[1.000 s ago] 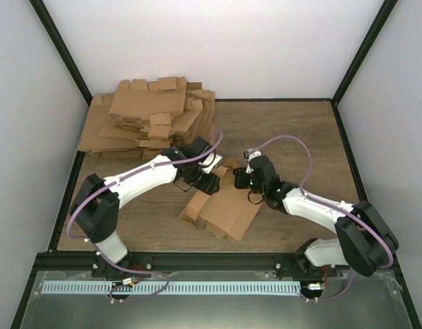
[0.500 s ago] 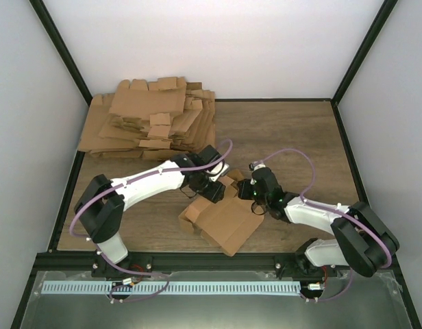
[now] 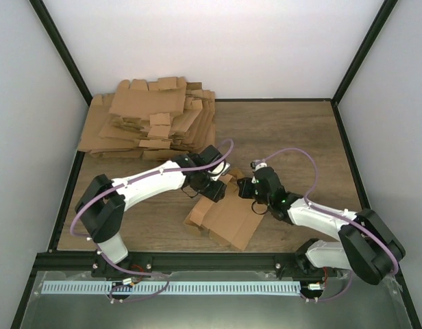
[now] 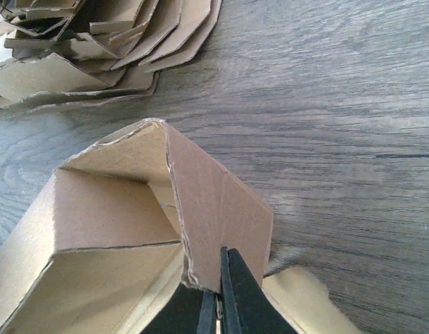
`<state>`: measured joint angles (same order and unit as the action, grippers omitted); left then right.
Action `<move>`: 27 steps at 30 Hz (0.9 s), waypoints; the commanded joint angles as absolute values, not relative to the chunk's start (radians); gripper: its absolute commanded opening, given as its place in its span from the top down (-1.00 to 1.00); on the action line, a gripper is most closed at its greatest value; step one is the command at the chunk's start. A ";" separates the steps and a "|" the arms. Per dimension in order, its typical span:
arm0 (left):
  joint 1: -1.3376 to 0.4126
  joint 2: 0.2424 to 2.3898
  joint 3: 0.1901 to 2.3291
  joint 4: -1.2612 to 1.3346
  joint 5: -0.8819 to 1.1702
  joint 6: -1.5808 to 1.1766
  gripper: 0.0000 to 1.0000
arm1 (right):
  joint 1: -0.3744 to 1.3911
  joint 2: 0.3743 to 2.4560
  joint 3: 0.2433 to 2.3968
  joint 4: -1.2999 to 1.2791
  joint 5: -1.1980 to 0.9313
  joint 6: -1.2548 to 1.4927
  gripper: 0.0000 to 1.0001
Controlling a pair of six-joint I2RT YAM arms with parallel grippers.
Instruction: Fold the paper box
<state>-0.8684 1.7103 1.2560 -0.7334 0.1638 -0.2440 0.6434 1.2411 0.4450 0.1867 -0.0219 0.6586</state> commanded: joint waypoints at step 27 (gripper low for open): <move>-0.876 1.720 1.253 -0.626 0.088 -0.362 -0.04 | 0.772 1.256 0.327 0.377 0.136 0.655 0.99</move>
<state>-0.8776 1.7100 1.2377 -0.6846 0.1043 -0.3428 0.7357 1.2545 0.3370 0.3458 0.0921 0.6476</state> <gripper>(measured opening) 0.522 0.022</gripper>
